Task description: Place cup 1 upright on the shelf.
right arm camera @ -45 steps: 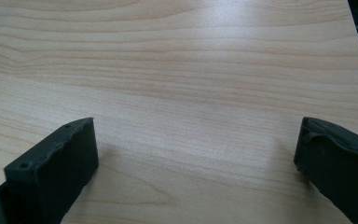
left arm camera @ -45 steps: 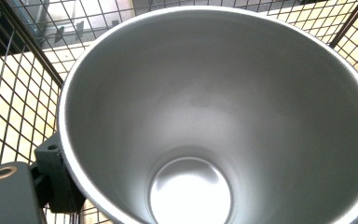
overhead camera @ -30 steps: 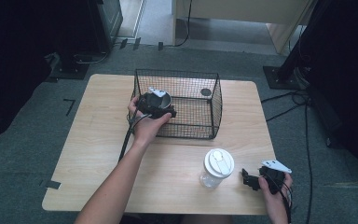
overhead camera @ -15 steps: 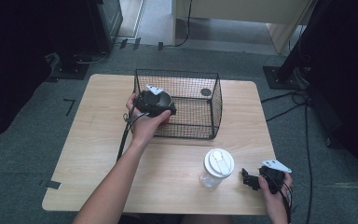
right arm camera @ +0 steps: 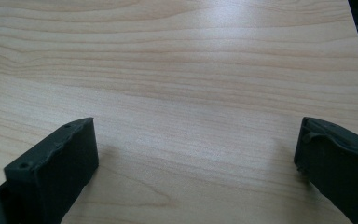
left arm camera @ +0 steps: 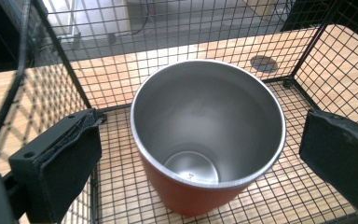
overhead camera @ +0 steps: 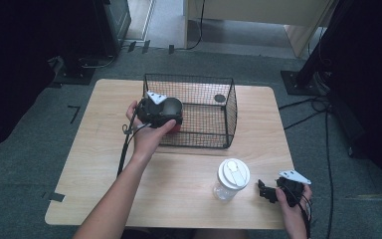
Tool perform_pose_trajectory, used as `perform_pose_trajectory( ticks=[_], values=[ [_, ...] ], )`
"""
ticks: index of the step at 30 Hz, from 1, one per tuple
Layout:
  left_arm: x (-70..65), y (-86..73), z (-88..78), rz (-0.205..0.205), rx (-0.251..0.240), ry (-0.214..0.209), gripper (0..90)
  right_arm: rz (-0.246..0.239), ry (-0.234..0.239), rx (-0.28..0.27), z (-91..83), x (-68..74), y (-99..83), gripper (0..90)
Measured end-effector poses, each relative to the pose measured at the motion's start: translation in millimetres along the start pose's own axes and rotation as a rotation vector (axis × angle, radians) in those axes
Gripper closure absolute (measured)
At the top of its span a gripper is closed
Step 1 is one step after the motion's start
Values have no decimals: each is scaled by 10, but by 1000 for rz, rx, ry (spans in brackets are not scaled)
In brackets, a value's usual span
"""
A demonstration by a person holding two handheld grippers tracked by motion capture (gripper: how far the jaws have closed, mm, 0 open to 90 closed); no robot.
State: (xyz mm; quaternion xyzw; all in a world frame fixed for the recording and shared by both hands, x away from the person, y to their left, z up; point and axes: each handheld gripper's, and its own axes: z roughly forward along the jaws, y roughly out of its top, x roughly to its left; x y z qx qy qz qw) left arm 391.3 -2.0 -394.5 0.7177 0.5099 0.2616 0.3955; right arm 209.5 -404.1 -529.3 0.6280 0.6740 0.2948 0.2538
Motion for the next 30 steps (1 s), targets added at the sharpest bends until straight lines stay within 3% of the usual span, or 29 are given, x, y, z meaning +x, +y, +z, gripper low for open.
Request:
perform_pose_trajectory(
  ticks=[30],
  values=[
    [259,-685,-582,1,-12,-24,0,0,-1,0,-1,0,0,0]
  ],
)
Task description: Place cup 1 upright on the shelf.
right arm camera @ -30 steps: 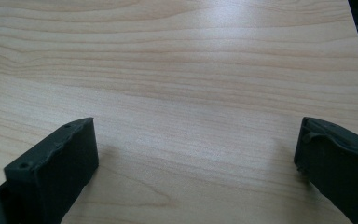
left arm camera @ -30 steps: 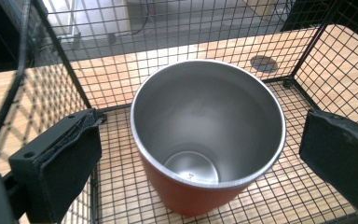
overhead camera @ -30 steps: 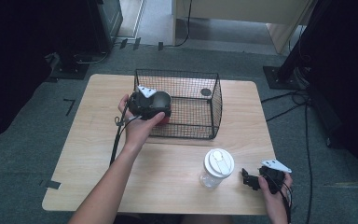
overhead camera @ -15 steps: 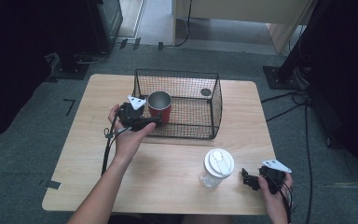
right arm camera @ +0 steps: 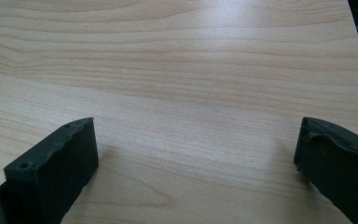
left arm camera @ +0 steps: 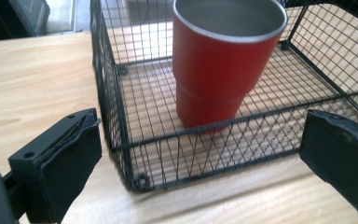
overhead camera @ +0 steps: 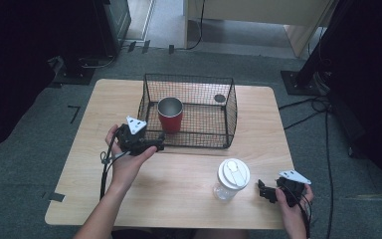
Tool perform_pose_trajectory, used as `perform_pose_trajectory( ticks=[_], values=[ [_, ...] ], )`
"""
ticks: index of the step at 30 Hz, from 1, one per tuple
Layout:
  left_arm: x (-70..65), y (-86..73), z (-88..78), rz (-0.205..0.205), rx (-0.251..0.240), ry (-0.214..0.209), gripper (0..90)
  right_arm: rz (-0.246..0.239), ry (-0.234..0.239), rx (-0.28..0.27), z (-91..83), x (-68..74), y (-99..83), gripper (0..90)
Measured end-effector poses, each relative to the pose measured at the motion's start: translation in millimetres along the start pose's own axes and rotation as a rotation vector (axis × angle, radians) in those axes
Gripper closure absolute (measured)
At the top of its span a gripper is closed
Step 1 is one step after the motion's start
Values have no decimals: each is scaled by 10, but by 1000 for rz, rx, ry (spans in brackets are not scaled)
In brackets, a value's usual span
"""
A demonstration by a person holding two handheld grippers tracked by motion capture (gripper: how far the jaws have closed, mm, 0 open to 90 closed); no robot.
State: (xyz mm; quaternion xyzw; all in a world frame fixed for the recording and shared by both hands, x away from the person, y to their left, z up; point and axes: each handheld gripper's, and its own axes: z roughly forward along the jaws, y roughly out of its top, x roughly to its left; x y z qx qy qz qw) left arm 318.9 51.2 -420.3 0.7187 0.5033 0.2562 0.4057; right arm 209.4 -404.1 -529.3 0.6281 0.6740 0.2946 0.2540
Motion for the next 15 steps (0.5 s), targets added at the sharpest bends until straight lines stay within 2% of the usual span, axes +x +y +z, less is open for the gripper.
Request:
perform_pose_trajectory(
  ticks=[15],
  values=[
    [245,-392,-167,-39,31,19,0,-3,0,0,0,-2,-1,0]
  ],
)
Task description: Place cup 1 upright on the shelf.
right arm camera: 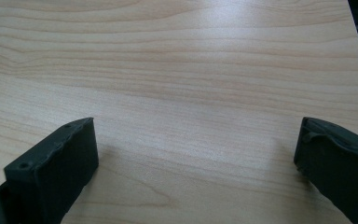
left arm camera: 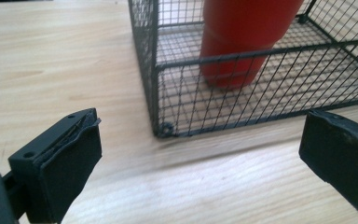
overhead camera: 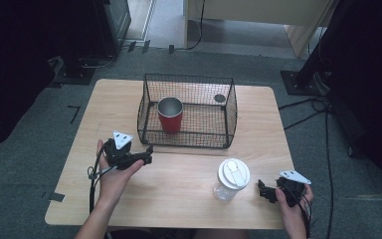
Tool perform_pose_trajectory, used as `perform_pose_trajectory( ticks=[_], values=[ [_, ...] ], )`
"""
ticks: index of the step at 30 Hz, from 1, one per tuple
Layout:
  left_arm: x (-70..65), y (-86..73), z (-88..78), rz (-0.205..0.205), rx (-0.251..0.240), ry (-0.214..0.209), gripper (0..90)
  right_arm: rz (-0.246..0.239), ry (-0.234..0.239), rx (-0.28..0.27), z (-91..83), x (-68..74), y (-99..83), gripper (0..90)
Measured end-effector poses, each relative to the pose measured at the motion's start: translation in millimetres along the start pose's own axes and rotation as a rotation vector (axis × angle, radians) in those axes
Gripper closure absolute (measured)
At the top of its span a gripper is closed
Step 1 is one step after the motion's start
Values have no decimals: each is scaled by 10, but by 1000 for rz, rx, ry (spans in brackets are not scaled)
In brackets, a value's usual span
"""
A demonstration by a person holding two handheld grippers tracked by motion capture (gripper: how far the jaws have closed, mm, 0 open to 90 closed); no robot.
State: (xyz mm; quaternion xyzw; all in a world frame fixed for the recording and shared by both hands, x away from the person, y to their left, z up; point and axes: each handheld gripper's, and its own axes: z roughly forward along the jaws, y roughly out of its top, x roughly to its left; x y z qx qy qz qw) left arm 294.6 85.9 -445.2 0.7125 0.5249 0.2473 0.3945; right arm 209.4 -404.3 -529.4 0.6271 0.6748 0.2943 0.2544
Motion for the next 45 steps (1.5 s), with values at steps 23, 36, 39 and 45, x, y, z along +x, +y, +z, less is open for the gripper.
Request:
perform_pose_trajectory(
  ticks=[23,36,39,45],
  values=[
    [344,-574,-75,-29,68,37,0,0,0,0,0,0,0,0],
    [550,-841,-153,-43,104,78,0,-1,0,0,0,0,0,0],
    [622,-924,-159,-61,126,97,0,0,0,0,0,1,-1,0],
    [746,-985,-195,-79,152,117,0,-6,4,0,-12,-2,-13,0]
  ],
)
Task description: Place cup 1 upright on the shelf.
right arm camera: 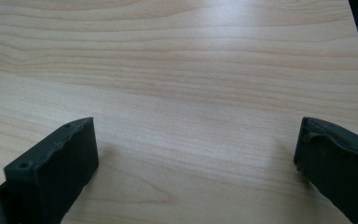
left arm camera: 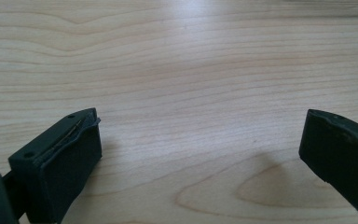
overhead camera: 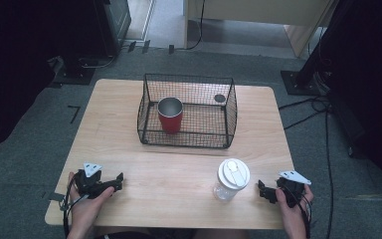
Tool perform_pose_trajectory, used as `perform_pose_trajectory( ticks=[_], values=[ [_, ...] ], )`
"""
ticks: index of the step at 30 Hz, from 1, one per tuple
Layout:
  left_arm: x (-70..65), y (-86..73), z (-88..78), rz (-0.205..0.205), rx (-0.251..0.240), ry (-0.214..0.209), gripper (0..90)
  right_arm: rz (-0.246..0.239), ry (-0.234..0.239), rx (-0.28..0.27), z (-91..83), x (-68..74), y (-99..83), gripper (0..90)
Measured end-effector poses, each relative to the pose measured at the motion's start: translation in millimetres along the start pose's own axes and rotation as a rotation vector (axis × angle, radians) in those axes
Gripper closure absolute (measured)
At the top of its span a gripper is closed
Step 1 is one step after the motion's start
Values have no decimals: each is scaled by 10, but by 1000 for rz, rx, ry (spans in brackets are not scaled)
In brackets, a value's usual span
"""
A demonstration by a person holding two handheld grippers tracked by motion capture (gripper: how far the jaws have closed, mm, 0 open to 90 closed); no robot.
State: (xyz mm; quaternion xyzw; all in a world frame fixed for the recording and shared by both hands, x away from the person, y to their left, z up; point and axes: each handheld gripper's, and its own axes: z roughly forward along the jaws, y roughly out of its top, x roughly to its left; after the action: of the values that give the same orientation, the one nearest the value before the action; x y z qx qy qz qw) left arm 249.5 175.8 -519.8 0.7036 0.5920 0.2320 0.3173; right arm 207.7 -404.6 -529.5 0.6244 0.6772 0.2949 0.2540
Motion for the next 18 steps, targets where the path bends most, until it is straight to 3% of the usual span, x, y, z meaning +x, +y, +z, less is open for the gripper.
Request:
perform_pose_trajectory(
  ticks=[4,9,13,15,18],
  values=[
    [43,-17,-10,6,21,10,0,-30,18,-4,-14,12,-12,0],
    [58,-23,-14,8,27,31,0,-86,-49,-30,-61,113,-37,0],
    [30,-21,-3,35,40,52,0,-140,-87,-14,-113,171,-32,0],
    [30,-21,-3,35,40,51,0,-123,-62,-11,-127,192,-37,0],
    [29,-21,-3,36,40,51,1,-111,19,-18,-164,226,-36,0]
  ],
)
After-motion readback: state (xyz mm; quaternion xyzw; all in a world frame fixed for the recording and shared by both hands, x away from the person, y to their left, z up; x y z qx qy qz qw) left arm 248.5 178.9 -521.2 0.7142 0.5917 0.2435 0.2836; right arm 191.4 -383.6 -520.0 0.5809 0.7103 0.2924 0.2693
